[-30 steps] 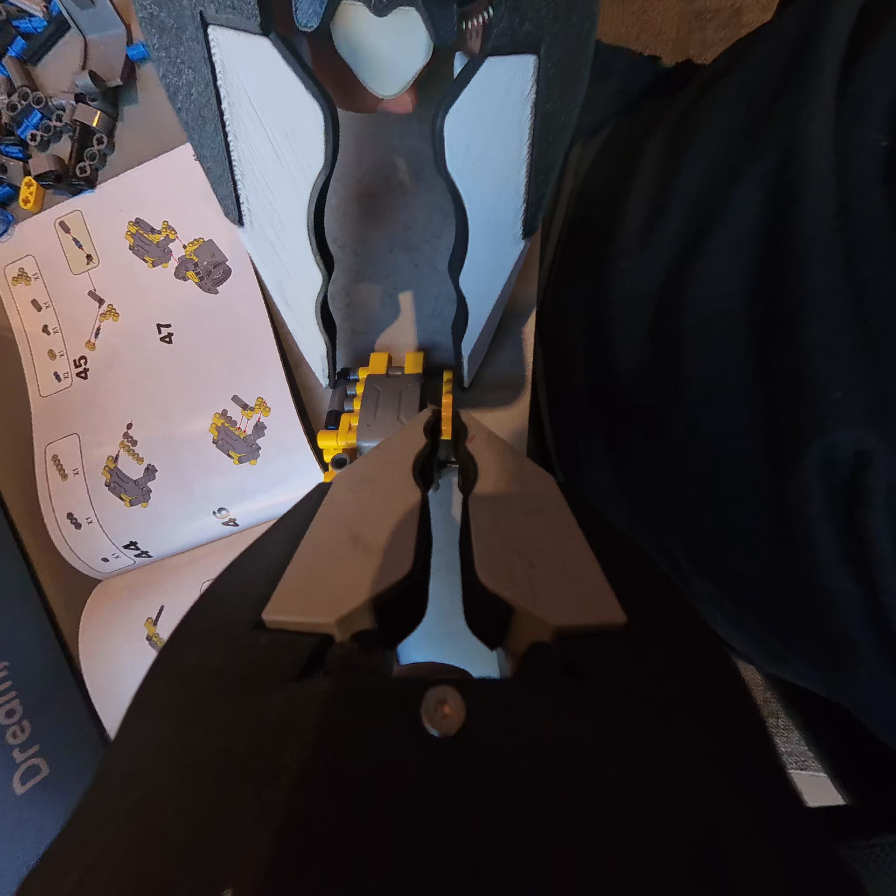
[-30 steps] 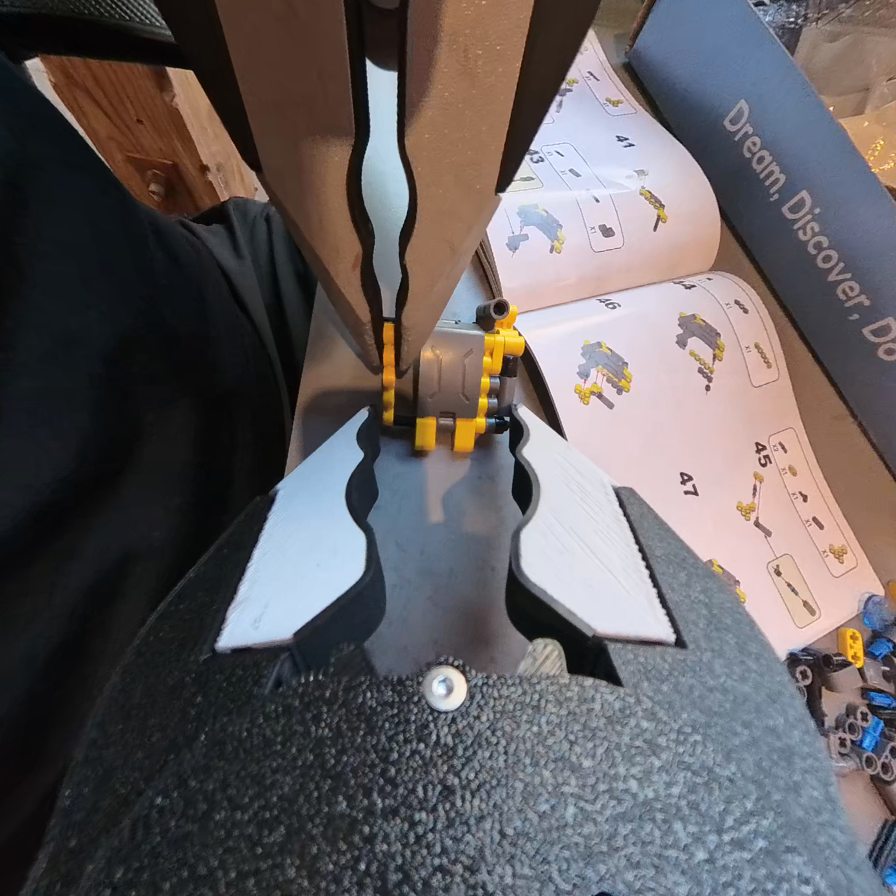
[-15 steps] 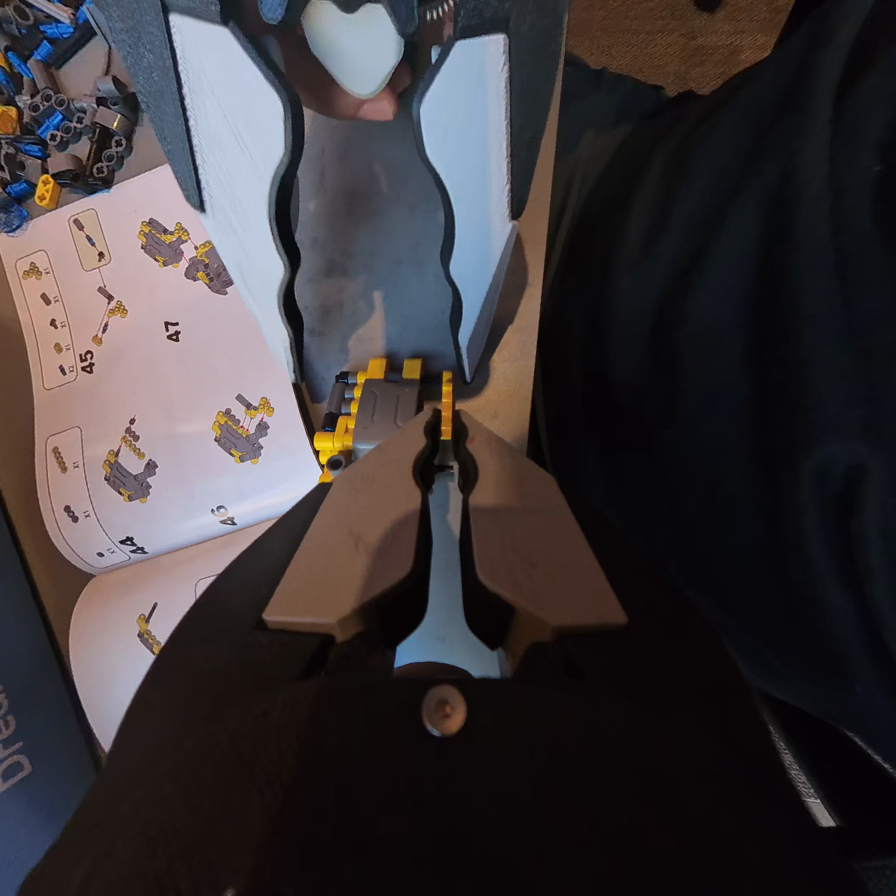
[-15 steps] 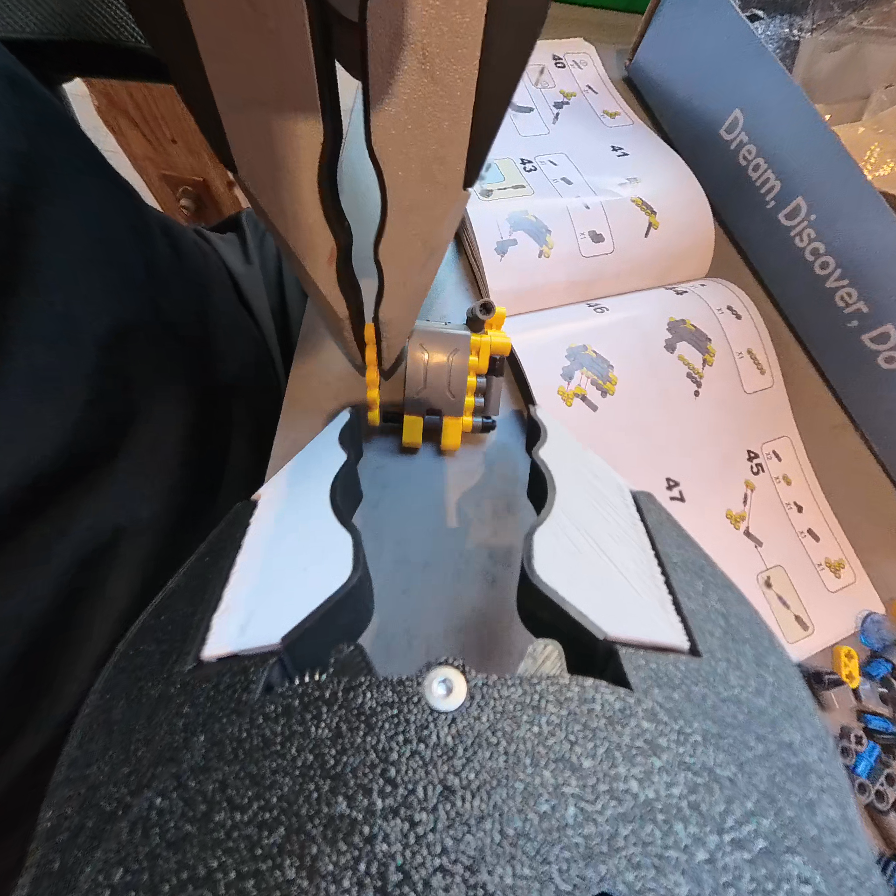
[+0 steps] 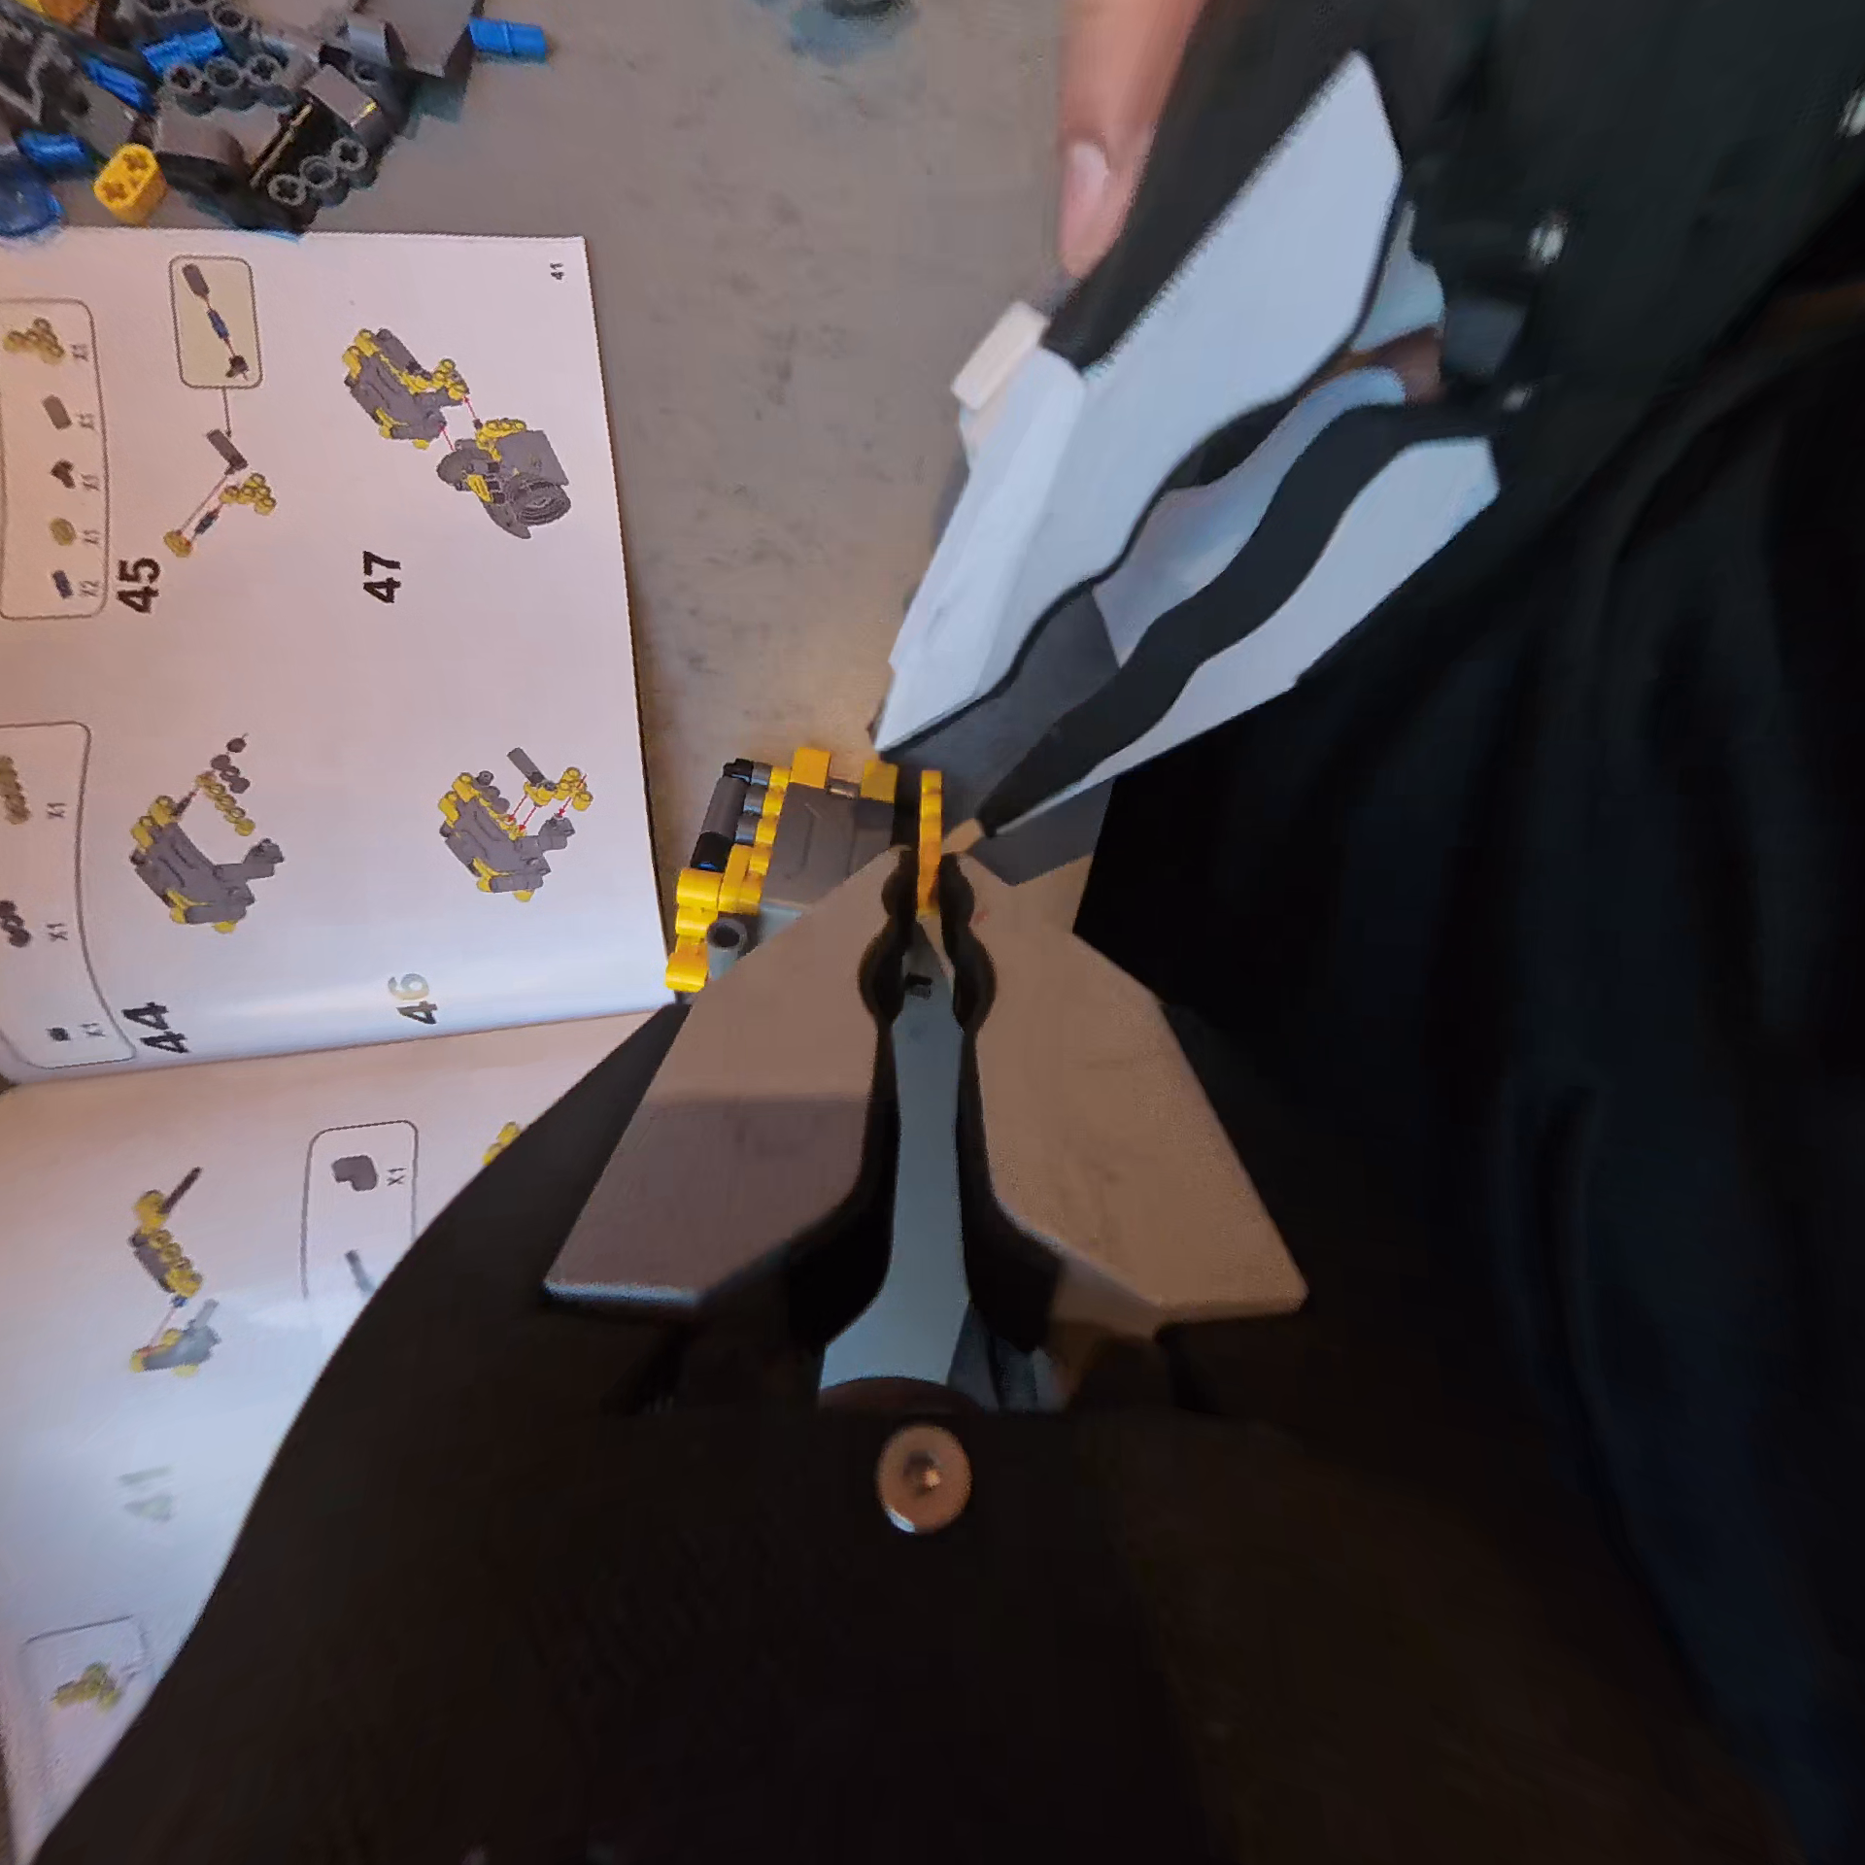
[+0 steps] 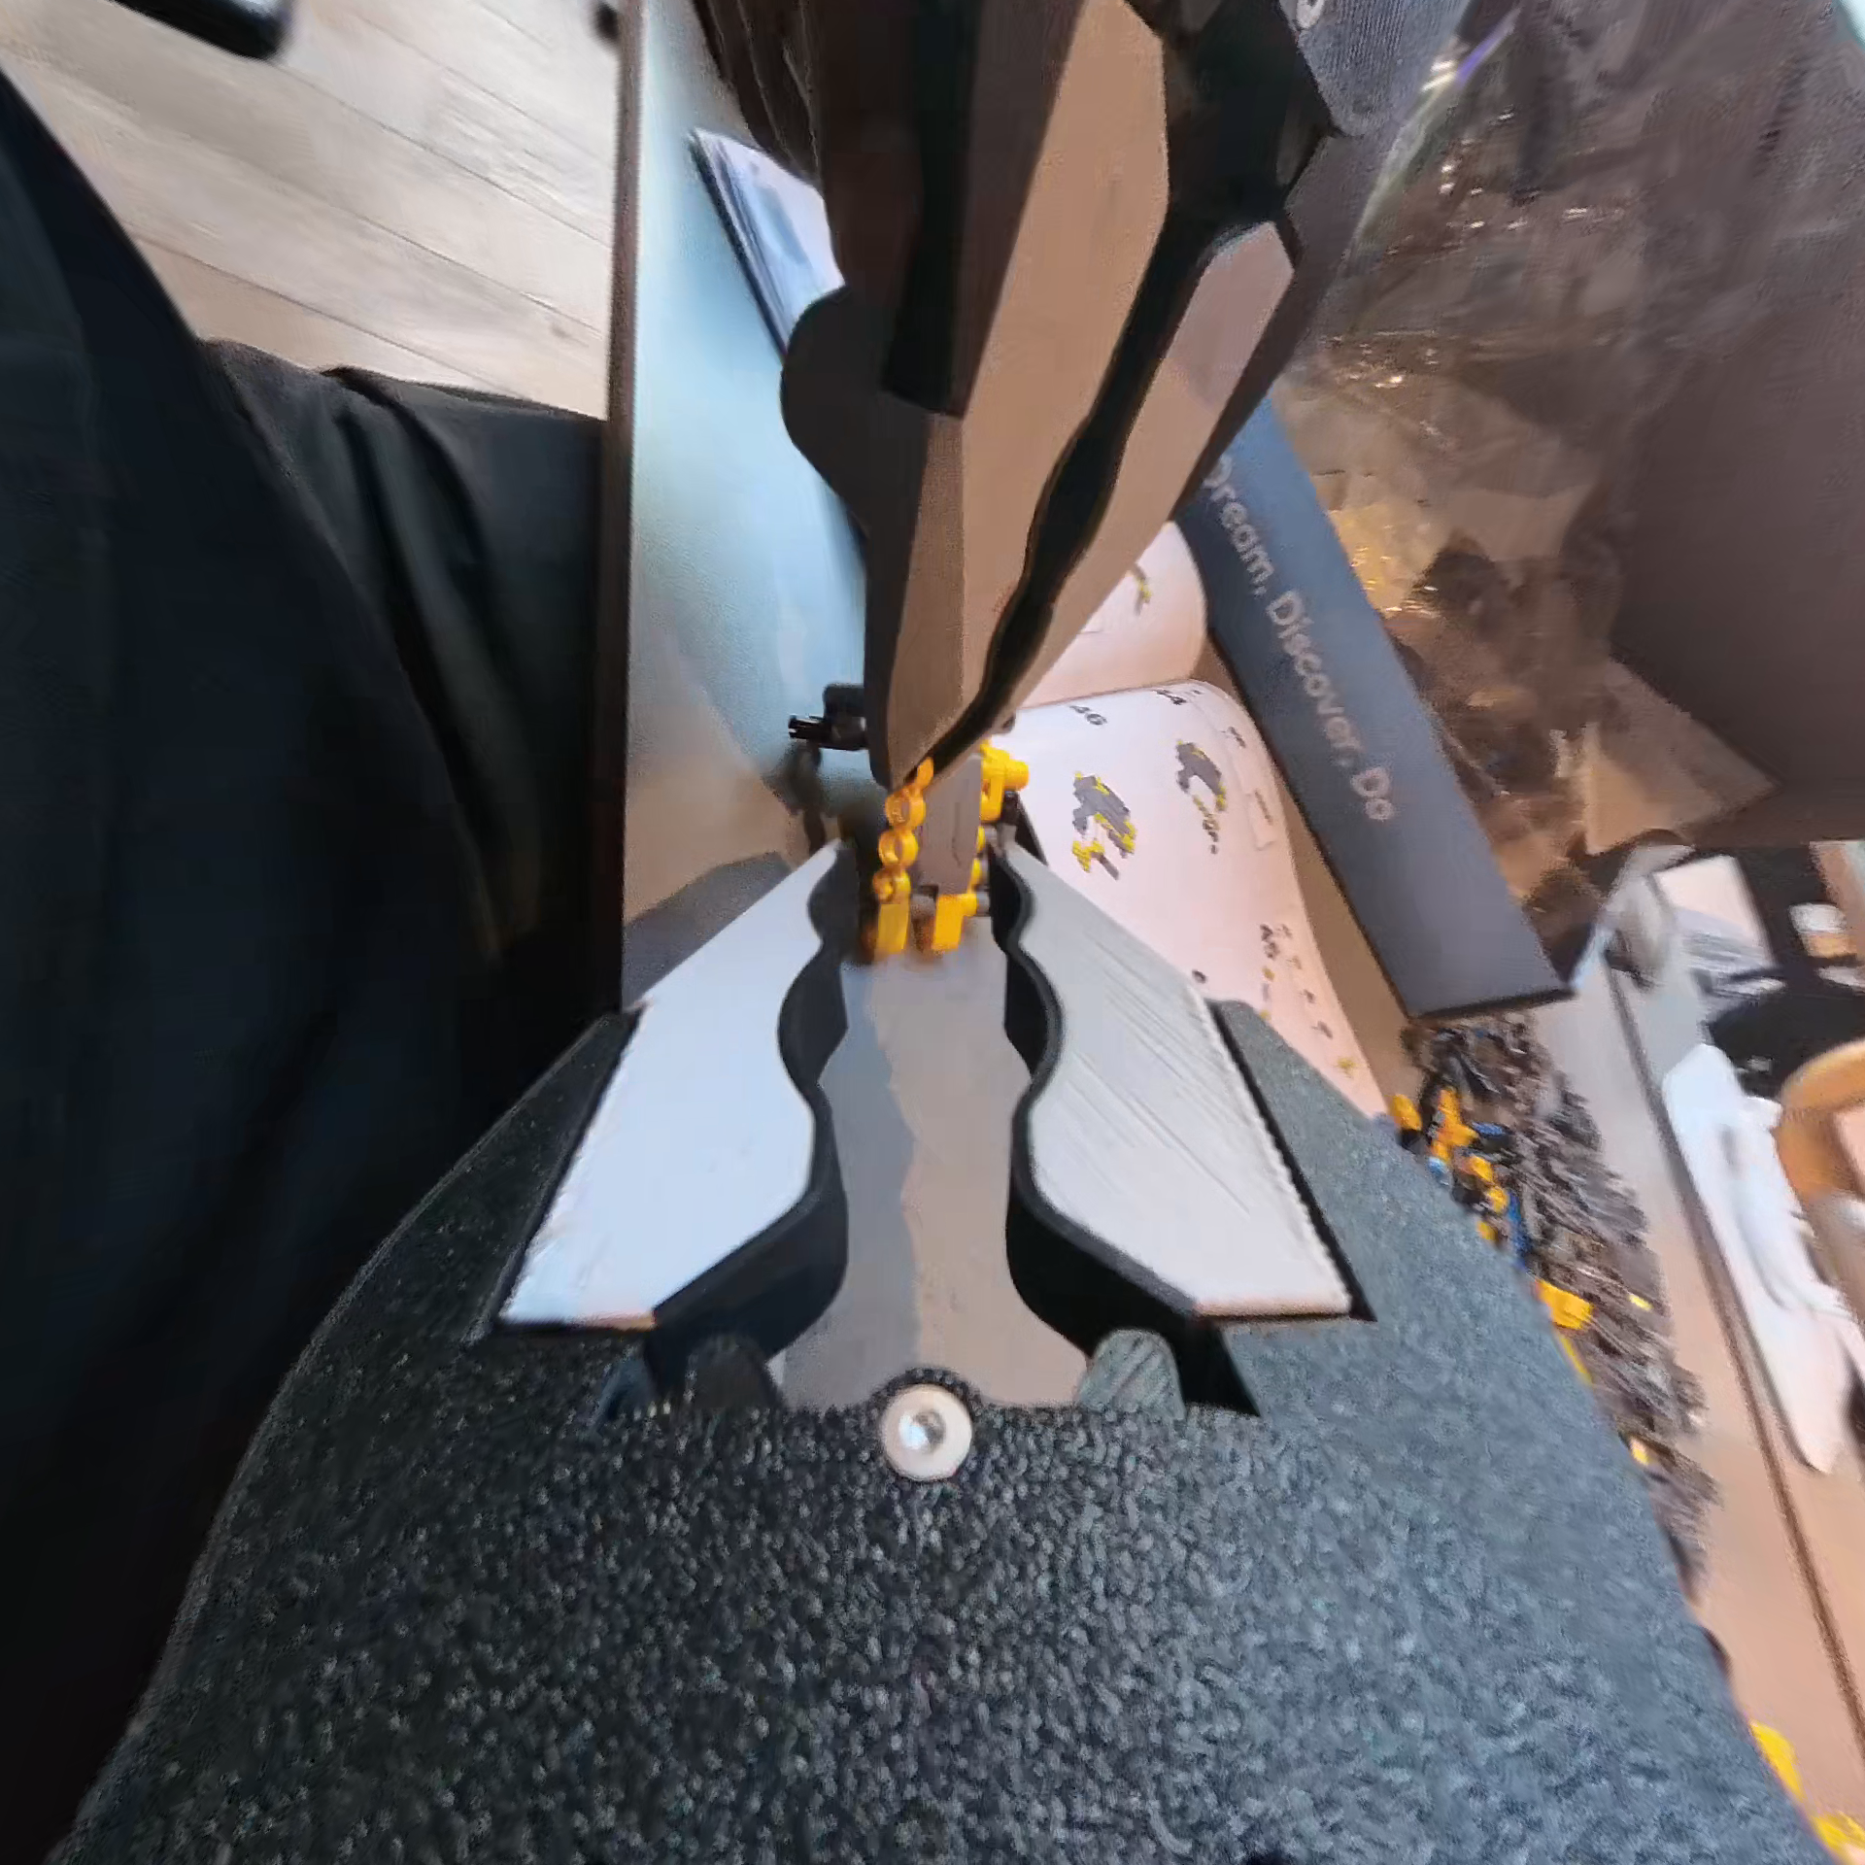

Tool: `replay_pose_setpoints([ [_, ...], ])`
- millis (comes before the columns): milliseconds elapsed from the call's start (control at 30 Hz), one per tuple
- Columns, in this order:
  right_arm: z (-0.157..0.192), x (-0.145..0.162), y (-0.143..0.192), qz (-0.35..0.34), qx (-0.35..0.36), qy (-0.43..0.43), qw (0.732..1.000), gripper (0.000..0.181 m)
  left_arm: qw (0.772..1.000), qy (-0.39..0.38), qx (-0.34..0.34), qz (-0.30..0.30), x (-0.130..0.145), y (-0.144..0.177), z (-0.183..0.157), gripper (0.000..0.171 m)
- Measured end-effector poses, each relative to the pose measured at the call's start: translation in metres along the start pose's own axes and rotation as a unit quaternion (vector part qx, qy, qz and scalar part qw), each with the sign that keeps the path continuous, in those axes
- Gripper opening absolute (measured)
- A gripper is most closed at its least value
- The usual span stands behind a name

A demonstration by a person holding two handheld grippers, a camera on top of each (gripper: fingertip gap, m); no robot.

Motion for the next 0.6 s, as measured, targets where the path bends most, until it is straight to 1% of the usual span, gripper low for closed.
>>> replay_pose_setpoints([
  [67, 0.003, 0.001, 0.000, 0.007, 0.028, 0.006, 1.000, 0.017, 1.000, 0.015, 0.013, -0.003, -0.002, -0.001, 0.001, 0.001],
  [100, 0.004, 0.001, 0.001, 0.008, 0.034, 0.006, 0.999, 0.016, 1.000, 0.019, 0.015, -0.001, -0.002, -0.001, 0.001, 0.001],
  [233, 0.007, 0.001, 0.000, 0.013, 0.037, 0.007, 0.999, 0.016, 0.999, 0.036, 0.033, -0.008, -0.006, 0.000, -0.001, 0.001],
  [267, 0.007, 0.001, 0.000, 0.013, 0.039, 0.008, 0.999, 0.015, 0.998, 0.042, 0.037, -0.011, -0.007, 0.000, -0.002, 0.001],
  [300, 0.008, 0.001, 0.000, 0.013, 0.042, 0.009, 0.999, 0.009, 0.998, 0.049, 0.041, -0.013, -0.007, -0.001, -0.002, 0.001],
  [467, 0.010, 0.001, 0.001, 0.017, 0.057, 0.006, 0.998, 0.007, 0.995, 0.081, 0.057, -0.024, -0.007, -0.002, -0.001, 0.001],
  [500, 0.010, 0.002, 0.002, 0.016, 0.059, 0.003, 0.998, 0.007, 0.995, 0.076, 0.054, -0.029, -0.007, -0.001, -0.002, 0.001],
  [533, 0.009, 0.004, 0.004, 0.016, 0.062, 0.000, 0.998, 0.007, 0.997, 0.061, 0.037, -0.040, -0.008, 0.001, -0.004, 0.004],
  [600, 0.007, 0.011, 0.008, 0.018, 0.063, -0.015, 0.998, 0.007, 0.998, 0.020, -0.054, -0.036, -0.008, 0.006, -0.003, 0.025],
])
Point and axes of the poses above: each gripper's, where its closed fingertips meet, y back along the fingers, x out of its underside, z = x × y across the jaws, the point moved 8 cm from there along y, back along the fingers, and after that the axes turned 11 degrees about z, right-handed, at the moved point
